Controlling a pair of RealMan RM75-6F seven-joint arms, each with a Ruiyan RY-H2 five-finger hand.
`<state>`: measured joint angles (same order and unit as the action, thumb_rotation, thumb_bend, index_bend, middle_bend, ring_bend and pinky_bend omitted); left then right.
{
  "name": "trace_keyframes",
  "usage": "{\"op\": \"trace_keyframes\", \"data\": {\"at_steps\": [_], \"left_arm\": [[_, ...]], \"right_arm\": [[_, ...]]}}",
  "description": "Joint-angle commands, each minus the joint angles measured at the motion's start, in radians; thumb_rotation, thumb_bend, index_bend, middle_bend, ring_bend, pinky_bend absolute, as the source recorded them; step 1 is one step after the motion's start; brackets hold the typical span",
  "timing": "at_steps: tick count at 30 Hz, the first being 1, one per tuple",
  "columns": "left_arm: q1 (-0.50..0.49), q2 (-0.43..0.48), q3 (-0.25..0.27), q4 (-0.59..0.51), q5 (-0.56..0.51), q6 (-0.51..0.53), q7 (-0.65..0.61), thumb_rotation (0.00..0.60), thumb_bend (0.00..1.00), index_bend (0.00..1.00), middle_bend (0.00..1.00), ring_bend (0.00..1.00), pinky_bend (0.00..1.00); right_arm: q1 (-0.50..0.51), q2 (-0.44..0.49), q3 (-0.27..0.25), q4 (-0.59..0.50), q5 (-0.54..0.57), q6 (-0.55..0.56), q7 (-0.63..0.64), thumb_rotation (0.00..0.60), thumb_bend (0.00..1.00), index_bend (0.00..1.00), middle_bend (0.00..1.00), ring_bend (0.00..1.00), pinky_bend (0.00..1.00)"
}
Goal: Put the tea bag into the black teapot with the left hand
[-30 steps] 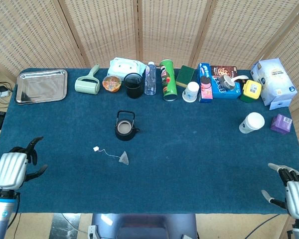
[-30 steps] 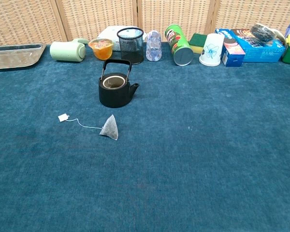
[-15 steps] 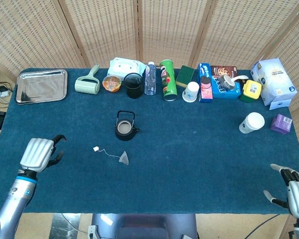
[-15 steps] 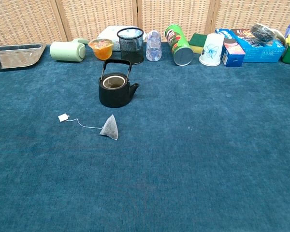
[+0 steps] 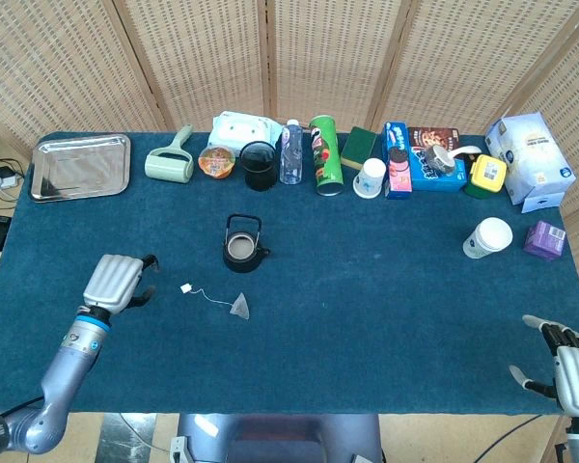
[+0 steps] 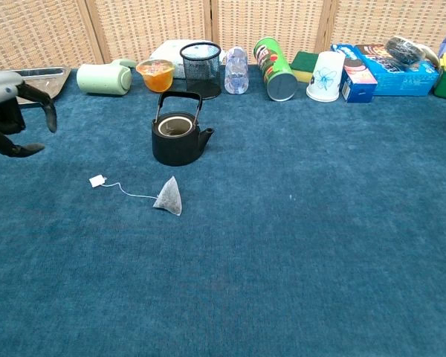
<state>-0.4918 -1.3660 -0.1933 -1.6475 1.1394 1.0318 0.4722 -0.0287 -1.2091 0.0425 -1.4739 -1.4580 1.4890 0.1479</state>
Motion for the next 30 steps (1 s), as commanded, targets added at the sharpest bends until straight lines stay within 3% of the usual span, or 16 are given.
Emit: {"op": "trace_keyframes", "data": {"at_steps": [1, 14, 30], "left_arm": [[-0.03, -0.039, 0.002, 0.039, -0.031, -0.02, 0.014, 0.6, 0.37, 0.44, 1.0, 1.0, 0.94], [-0.085, -0.11, 0.017, 0.124, -0.106, -0.061, 0.017, 0.6, 0.37, 0.51, 1.0, 1.0, 0.94], [-0.157, -0.169, 0.038, 0.224, -0.187, -0.118, 0.047, 0.6, 0.38, 0.52, 1.0, 1.0, 0.94]], "right_arm": [[0.0, 0.001, 0.001, -0.001, 0.006, -0.005, -0.004, 0.6, 0.24, 0.24, 0.29, 0.24, 0.22], [0.001, 0.003, 0.008, -0.011, 0.021, -0.013, -0.016, 0.6, 0.24, 0.24, 0.29, 0.24, 0.22], [-0.006, 0.004, 0.009, -0.016, 0.035, -0.014, -0.02, 0.6, 0.24, 0.24, 0.29, 0.24, 0.22]]}}
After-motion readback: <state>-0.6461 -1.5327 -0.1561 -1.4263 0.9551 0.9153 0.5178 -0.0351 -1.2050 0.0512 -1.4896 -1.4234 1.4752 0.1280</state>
